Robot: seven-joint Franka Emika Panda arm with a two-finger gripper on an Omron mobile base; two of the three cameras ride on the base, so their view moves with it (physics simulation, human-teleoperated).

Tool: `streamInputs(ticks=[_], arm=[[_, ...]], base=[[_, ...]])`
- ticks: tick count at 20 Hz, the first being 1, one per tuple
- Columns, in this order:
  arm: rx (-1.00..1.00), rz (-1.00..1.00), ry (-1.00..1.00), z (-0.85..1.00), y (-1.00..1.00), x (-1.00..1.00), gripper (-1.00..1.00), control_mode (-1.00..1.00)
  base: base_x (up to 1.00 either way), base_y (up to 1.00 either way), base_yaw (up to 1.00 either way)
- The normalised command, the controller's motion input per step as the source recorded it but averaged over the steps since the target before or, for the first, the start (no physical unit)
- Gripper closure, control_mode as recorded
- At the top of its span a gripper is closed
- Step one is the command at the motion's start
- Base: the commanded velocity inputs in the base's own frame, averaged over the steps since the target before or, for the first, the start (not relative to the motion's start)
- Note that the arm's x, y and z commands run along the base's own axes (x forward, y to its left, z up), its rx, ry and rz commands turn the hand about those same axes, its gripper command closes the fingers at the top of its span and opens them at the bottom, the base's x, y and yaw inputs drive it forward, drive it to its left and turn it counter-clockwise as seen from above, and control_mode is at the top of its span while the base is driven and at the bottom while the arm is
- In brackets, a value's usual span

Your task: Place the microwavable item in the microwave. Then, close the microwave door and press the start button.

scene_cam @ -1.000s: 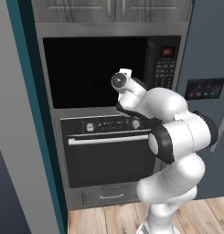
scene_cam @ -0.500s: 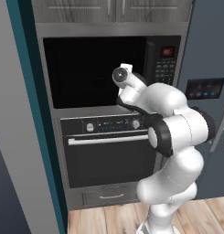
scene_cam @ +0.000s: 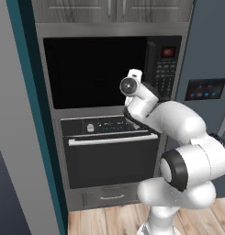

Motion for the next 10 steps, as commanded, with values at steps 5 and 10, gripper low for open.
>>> streamInputs(ticks=[5,10], arm=[[0.13,0.0,-0.01,0.0,-0.15,-1.0,-1.0,-1.0],[0.21,0.0,0.0,0.0,-0.37,-1.0,-1.0,-1.0]], base=[[0.0,0.0,0.0],[0.0,0.0,0.0]])
